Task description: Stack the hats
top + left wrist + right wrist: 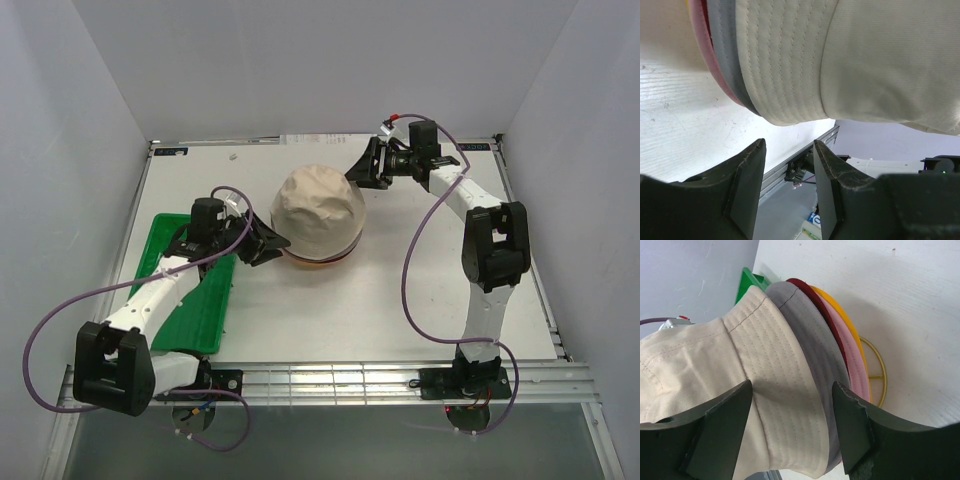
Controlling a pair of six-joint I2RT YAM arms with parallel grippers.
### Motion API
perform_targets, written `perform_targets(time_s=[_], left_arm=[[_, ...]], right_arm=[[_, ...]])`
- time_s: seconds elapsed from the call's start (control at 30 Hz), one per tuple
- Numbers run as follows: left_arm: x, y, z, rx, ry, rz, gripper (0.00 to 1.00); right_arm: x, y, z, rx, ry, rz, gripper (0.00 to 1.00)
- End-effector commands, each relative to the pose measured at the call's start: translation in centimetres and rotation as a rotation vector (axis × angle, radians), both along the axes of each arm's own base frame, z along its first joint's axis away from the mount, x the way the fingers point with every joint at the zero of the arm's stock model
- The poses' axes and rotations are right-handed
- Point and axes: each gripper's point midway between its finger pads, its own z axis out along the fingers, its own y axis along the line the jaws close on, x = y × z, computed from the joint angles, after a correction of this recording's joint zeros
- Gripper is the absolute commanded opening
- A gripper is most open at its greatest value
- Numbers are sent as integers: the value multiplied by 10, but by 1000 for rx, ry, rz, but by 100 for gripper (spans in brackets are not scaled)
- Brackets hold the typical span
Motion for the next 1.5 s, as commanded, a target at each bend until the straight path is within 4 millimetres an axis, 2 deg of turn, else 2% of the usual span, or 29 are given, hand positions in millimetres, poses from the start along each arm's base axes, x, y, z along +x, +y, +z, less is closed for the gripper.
perform_targets(time_s=[0.0,0.1,0.23,0.33,0.47,0.63,0.93,1.17,1.3,1.37,1.4,1.47], left_arm=[[3,-8,8,-10,-43,7,53],[4,-13,3,-10,-35,8,53],[5,-16,0,-11,-28,10,53],[6,-16,-2,-5,-27,13,53],[7,-14,-1,10,-35,22,53],[17,-12,12,38,-68,35,54],[35,-4,19,76,-85,60,57],[44,24,32,88,-108,126,62],[39,26,30,74,-94,119,63],[34,24,25,52,-83,117,63],[29,24,15,46,-57,116,63],[27,21,13,5,-46,110,63]], right_arm=[[1,7,30,61,-85,37,70],[0,8,27,61,-73,37,60],[-4,9,25,57,-66,34,41],[-9,7,20,52,-56,26,30],[-16,3,12,40,-40,18,21],[-27,-2,4,20,-22,0,12],[-48,-15,1,-16,-12,-60,8],[-66,-21,-11,-33,24,-75,8],[-74,-24,-16,-39,41,-81,8],[-74,-23,-14,-27,30,-84,8],[-77,-24,-15,-26,36,-86,8],[-79,-24,-14,-19,36,-87,8]])
